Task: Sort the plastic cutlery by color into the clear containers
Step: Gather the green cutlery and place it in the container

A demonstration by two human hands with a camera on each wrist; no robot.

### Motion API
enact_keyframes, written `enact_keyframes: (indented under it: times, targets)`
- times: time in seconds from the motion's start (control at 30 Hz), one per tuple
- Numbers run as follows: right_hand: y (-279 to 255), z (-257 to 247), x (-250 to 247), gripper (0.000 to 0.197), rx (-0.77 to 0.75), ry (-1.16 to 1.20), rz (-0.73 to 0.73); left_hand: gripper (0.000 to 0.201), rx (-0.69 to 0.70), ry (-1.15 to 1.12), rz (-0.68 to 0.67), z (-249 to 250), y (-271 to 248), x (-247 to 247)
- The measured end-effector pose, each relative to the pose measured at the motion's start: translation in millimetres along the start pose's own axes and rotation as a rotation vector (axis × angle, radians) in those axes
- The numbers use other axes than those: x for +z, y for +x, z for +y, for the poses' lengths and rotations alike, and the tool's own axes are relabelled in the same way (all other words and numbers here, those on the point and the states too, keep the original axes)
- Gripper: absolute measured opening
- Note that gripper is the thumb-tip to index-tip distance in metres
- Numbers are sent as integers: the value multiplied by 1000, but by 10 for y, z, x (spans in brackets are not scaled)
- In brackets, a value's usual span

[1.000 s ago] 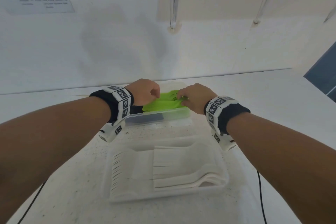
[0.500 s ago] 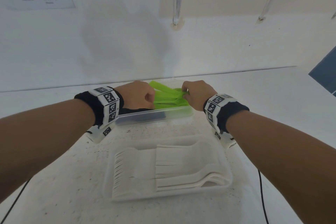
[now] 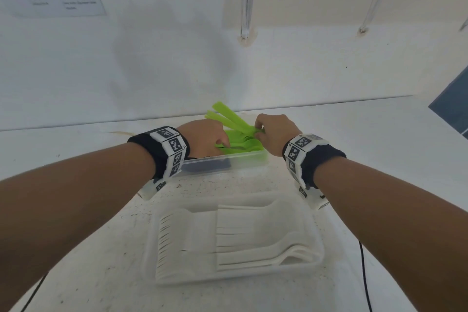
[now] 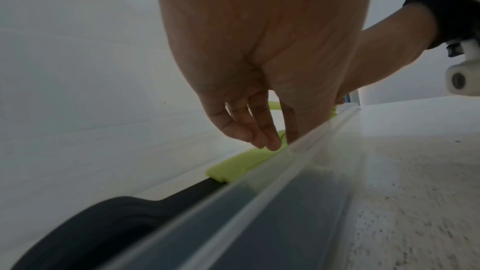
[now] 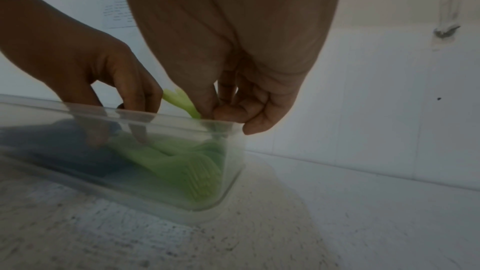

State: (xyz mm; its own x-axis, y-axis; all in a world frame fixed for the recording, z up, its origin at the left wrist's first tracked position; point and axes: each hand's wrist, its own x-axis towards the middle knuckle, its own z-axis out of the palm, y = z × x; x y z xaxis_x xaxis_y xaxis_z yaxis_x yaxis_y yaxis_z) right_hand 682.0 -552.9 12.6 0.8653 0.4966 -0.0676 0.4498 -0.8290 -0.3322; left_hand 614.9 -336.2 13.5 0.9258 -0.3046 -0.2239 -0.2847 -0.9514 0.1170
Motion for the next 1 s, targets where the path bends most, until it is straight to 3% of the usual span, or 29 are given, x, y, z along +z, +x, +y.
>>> enact_keyframes:
  times: [0.3, 0.63, 1.0]
  targets:
    - [-15, -27, 1, 20, -7, -37, -2, 44, -36, -39, -3, 12, 41, 11]
    - [-20, -44, -16, 21, -9, -62, -29, 19, -136, -151, 7, 53, 36, 56]
    - [-2, -23, -5, 18, 6, -31, -4, 20, -205, -216, 61, 60, 50, 94]
